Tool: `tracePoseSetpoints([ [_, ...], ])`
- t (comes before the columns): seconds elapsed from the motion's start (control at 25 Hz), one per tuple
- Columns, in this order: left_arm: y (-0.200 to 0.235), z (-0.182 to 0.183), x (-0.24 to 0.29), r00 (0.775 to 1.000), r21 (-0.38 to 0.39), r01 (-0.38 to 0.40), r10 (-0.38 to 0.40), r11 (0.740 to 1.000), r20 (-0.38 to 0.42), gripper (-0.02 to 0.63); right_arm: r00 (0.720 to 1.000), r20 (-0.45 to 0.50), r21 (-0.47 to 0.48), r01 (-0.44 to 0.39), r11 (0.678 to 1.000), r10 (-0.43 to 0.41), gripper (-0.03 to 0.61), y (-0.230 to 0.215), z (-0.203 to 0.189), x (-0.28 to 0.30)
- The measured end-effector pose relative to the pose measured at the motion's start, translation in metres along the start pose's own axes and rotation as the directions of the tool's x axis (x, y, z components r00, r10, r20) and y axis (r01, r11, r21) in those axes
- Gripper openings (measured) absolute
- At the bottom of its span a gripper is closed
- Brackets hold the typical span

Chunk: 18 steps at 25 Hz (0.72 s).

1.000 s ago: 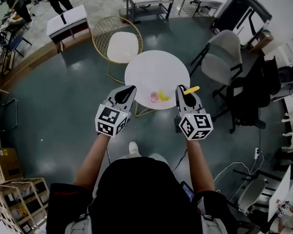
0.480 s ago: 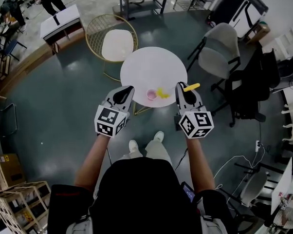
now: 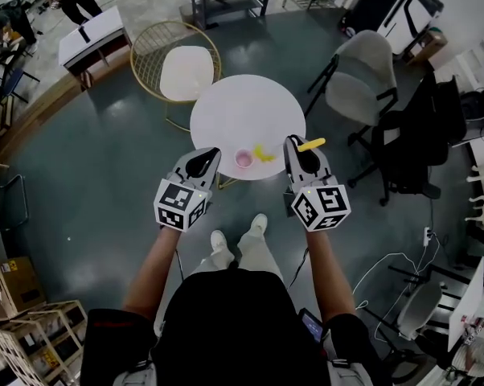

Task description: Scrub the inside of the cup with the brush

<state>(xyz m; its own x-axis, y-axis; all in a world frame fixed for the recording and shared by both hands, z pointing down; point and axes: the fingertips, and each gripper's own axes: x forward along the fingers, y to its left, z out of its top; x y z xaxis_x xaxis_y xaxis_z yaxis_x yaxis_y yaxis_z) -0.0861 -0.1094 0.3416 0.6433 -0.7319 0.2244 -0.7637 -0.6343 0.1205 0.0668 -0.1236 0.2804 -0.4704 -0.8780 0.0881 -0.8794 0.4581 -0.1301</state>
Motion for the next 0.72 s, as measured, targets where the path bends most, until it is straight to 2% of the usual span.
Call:
tracePoseSetpoints([
  [0.24, 0.0, -0.014, 0.024, 0.999, 0.013, 0.007, -0.007, 1.0, -0.037, 0.015, 1.0, -0.001, -0.011, -0.027, 1.0, 0.027, 0.048, -0.01, -0.007, 0.007],
  [0.52, 0.001, -0.025, 0.039, 0.999, 0.015, 0.025, -0.025, 1.0, -0.034, 0.015, 0.999, 0.006, -0.013, -0.045, 0.999, 0.045, 0.048, -0.015, -0.016, 0.015],
  [0.72, -0.001, -0.041, 0.051, 0.999, 0.031, 0.04, -0.039, 0.999, -0.034, 0.015, 0.999, -0.01, -0.007, -0.051, 0.999, 0.051, 0.048, -0.018, -0.037, 0.021],
])
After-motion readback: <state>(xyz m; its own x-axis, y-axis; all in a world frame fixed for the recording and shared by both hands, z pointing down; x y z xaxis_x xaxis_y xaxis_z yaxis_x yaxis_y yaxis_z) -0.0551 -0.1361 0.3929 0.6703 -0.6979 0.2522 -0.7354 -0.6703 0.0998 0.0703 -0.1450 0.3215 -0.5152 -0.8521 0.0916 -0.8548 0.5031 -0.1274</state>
